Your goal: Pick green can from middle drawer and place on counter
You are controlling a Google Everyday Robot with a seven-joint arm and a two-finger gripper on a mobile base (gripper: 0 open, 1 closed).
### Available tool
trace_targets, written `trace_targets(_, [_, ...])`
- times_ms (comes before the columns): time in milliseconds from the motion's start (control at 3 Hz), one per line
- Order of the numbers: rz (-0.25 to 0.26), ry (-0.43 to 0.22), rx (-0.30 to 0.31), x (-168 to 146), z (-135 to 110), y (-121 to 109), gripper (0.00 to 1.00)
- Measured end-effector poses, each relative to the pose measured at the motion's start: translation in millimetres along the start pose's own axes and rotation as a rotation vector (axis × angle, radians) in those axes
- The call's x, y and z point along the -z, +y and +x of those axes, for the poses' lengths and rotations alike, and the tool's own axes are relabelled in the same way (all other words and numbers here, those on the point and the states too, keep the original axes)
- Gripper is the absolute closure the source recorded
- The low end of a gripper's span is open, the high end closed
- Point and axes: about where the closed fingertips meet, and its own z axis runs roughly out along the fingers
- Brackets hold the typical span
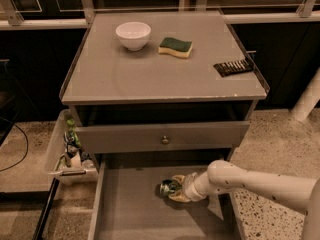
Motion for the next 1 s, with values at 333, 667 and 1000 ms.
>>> trace_targets(333, [-0.03,0.025,0.027,20.9,-15.5,14.9,1.0])
trace_targets(667, [-0.039,0.049,0.066,56.7,-39.9,27.2,1.0])
trace_targets(1000, [-0.003,0.079,0.134,112.1,-80.7,30.4,1.0])
